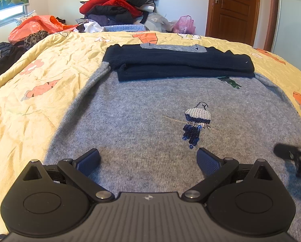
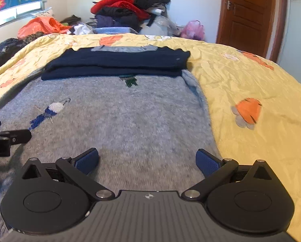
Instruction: Fold small clothes
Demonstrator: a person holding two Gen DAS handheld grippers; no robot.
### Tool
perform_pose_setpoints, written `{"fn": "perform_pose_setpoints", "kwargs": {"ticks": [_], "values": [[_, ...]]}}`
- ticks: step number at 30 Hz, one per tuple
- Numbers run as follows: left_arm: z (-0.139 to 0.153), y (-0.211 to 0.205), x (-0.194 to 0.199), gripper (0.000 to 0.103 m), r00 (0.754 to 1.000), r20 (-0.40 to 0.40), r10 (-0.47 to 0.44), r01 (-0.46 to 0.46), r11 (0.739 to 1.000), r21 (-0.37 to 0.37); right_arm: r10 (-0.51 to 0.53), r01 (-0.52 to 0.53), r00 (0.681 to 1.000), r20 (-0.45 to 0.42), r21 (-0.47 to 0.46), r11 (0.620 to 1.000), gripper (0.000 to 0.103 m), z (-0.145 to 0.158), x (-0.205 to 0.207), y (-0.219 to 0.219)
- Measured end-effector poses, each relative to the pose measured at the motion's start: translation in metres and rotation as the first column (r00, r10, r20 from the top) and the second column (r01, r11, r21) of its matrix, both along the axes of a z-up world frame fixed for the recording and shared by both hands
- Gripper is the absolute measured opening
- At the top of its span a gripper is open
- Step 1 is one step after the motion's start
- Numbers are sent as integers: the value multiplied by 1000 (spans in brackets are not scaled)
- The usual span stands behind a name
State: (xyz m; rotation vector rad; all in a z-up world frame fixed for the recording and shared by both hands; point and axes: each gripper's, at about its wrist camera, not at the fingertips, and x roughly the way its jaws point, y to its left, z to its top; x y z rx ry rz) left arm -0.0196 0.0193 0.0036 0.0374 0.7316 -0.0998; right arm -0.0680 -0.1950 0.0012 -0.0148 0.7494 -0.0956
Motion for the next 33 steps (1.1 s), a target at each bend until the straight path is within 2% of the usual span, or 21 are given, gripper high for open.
{"fn": "perform_pose_setpoints", "kwargs": {"ticks": [3, 33], "values": [[0, -1, 0, 103, 1000, 0, 2, -2, 1000, 2, 14, -14, 1000, 14, -2, 1000, 103, -1, -13, 3], [0, -1, 0, 103, 1000, -1, 0, 0, 1000, 2, 13, -13, 1000, 14, 6, 1000, 103, -2, -8, 1]]}}
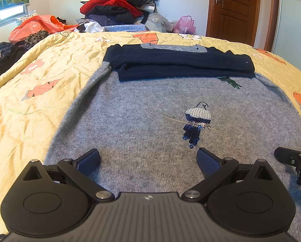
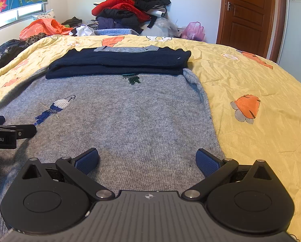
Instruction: Fold small clothes
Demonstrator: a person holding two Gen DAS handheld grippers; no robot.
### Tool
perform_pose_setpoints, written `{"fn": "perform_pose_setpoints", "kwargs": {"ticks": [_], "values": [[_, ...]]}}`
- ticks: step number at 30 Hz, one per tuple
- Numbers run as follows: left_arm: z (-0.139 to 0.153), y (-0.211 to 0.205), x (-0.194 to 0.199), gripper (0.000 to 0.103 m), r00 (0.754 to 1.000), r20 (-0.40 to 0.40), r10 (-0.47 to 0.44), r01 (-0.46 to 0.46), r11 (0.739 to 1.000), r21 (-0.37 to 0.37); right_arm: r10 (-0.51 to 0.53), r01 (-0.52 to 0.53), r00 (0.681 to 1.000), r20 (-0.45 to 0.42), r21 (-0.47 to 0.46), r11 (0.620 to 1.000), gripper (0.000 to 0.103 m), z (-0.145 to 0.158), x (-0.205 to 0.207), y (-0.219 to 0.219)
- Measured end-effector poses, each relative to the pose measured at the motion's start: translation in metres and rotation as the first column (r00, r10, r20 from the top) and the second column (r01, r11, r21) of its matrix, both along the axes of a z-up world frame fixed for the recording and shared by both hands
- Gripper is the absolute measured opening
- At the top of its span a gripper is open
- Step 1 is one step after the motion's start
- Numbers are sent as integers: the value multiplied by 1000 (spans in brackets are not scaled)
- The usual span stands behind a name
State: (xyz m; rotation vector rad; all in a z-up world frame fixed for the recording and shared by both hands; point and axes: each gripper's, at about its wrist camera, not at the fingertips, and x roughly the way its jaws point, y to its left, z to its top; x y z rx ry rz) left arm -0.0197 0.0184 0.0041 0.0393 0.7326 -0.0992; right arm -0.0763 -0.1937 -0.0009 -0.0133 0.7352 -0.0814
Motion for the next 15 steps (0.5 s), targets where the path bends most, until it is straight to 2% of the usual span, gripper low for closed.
{"fn": "perform_pose_setpoints", "kwargs": {"ticks": [15], "values": [[0, 1, -2, 103, 1000, 0, 3, -3, 1000, 3, -1, 1, 1000, 0, 0, 1000, 103, 0, 0, 0]]}}
